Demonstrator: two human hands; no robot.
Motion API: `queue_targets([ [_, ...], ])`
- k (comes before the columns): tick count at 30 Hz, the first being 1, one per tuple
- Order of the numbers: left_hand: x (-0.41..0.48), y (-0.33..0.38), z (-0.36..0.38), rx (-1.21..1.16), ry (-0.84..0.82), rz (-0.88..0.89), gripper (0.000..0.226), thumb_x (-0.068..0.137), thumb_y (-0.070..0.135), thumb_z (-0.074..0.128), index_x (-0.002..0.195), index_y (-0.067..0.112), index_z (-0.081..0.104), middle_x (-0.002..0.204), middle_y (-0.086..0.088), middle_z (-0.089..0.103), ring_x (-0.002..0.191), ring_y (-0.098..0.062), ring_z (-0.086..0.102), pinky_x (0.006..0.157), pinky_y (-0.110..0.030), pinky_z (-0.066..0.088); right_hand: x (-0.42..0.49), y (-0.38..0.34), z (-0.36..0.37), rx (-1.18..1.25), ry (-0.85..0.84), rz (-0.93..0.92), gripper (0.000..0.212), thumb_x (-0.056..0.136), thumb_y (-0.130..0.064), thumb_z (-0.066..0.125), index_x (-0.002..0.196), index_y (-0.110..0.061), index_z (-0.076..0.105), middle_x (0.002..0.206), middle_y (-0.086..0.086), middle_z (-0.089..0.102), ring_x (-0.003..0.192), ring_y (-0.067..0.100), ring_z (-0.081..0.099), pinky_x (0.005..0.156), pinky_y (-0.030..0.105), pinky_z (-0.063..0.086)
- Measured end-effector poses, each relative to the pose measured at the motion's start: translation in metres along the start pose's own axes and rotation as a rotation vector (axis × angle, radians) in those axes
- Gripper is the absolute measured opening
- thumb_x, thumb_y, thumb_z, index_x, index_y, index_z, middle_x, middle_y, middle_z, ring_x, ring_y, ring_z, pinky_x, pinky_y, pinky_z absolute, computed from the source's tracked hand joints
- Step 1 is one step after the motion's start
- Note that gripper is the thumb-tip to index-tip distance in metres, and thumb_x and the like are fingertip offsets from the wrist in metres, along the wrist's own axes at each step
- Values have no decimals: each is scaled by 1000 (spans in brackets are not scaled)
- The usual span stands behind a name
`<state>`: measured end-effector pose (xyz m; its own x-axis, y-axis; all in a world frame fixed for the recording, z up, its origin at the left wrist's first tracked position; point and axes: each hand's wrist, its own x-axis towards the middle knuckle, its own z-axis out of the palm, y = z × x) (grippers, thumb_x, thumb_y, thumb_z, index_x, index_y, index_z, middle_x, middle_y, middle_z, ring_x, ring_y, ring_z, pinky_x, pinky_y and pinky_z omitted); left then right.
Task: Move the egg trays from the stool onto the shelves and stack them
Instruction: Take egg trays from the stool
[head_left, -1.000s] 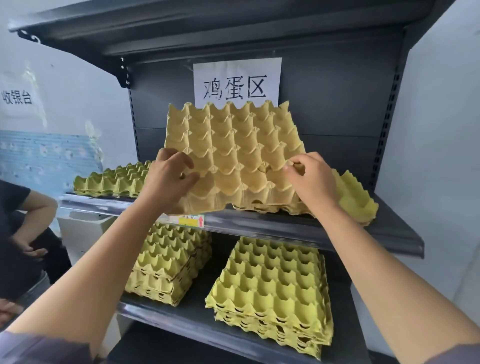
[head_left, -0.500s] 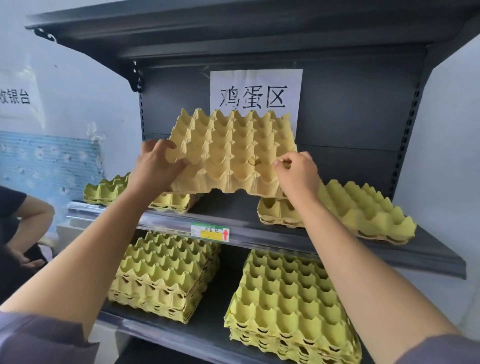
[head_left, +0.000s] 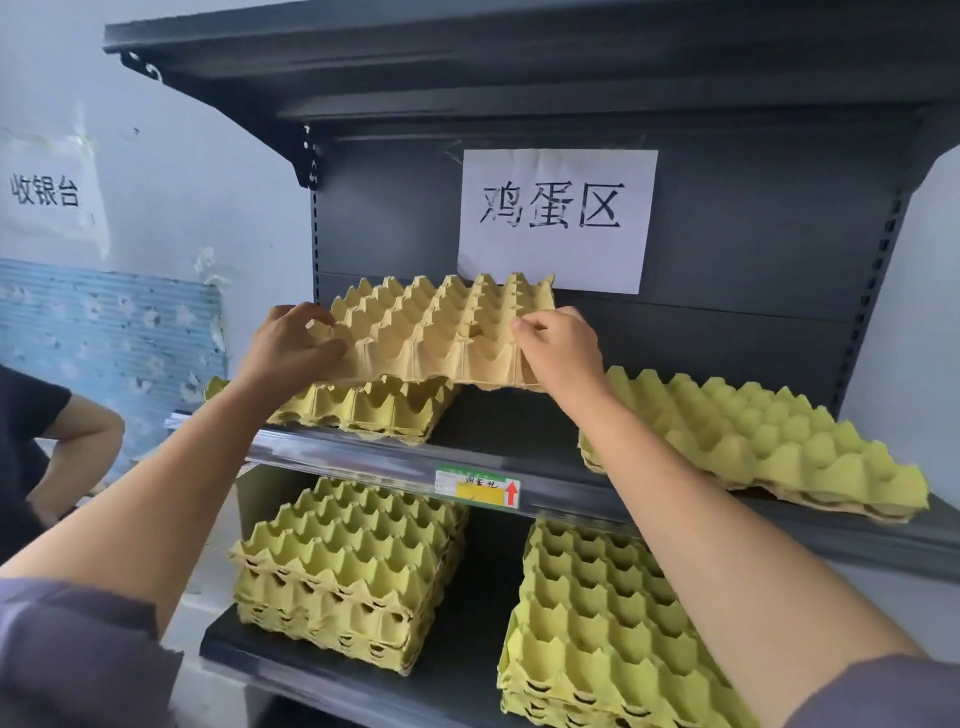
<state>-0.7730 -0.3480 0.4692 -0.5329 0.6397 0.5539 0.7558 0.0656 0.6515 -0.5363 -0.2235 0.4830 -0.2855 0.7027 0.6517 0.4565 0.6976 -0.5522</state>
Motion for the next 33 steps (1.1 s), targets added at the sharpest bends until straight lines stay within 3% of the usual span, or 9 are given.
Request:
queue_targets([
  [3,19,-25,-13,-15,-14,-9,57,63,44,52,112,17,62,124,-13,50,98,-28,54,83,-33,38,8,-14,27,7,-17,0,34,98,-32,46,116,-11,66,123,7,52,110,19,53,85,25,36],
  [12,72,-109,-31,-15,-109,-51,48,57,56,54,96,30,62,119,-6,57,93,-27,61,79,-39,48,8,-36,112,8,-82,28,32,101,-22,40,123,-11,61,130,4,49,115,15,50,93,24,39],
  [15,78,-123,-22,16,-150,-79,45,64,53,51,101,29,61,115,-8,62,92,-29,61,75,-37,48,5,-30,126,-111,-123,93,33,101,-26,37,125,-18,58,131,1,51,112,18,53,90,35,46],
  [21,82,-132,-23,108,-150,-38,49,71,50,48,109,24,62,113,-1,66,95,-25,59,76,-32,46,3,-26,139,-169,-64,104,32,98,-17,39,118,-16,64,127,1,59,113,23,54,89,34,46],
  [25,85,-149,-24,86,-153,-15,31,87,34,59,113,18,61,115,-7,65,91,-26,58,73,-33,48,1,-28,146,-213,-67,125,35,95,-14,38,117,-20,64,129,-3,59,117,25,49,89,38,46],
  [28,84,-153,-23,110,-163,10,33,85,39,58,112,21,61,116,-6,63,89,-25,56,70,-32,46,-1,-27,147,-290,-61,128,37,94,-13,38,118,-21,64,129,-4,59,122,25,43,93,40,44],
  [33,76,-156,-20,239,-179,-4,53,72,53,39,115,28,56,120,-2,57,95,-28,54,75,-35,43,-2,-28,142,-295,-146,105,38,95,-11,38,124,-15,62,134,1,55,115,21,54,88,34,48],
])
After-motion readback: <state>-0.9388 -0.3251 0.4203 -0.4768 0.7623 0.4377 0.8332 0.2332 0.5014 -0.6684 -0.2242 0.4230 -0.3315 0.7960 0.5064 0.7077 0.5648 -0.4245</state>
